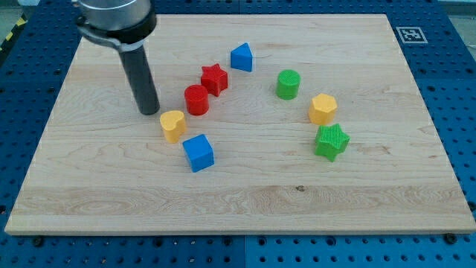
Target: Move the blue cube slightly to the right
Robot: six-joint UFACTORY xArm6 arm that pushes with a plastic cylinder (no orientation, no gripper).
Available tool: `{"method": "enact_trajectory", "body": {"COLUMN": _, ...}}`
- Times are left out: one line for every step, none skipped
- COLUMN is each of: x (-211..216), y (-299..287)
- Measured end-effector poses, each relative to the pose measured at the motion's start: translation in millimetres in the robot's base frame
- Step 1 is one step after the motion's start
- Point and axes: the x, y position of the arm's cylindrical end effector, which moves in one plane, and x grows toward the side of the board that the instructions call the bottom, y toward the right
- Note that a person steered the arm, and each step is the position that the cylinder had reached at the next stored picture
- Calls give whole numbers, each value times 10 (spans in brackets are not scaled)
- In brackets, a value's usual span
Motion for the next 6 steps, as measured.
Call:
{"method": "enact_trajectory", "body": {"x": 389, "y": -20}}
{"method": "enact_trajectory", "body": {"x": 757, "y": 138}}
{"method": "enact_trajectory", "body": {"x": 758, "y": 154}}
{"method": "enact_trajectory", "body": {"x": 996, "y": 574}}
{"method": "enact_trajectory", "body": {"x": 1120, "y": 1036}}
{"method": "enact_trajectory", "body": {"x": 1120, "y": 1158}}
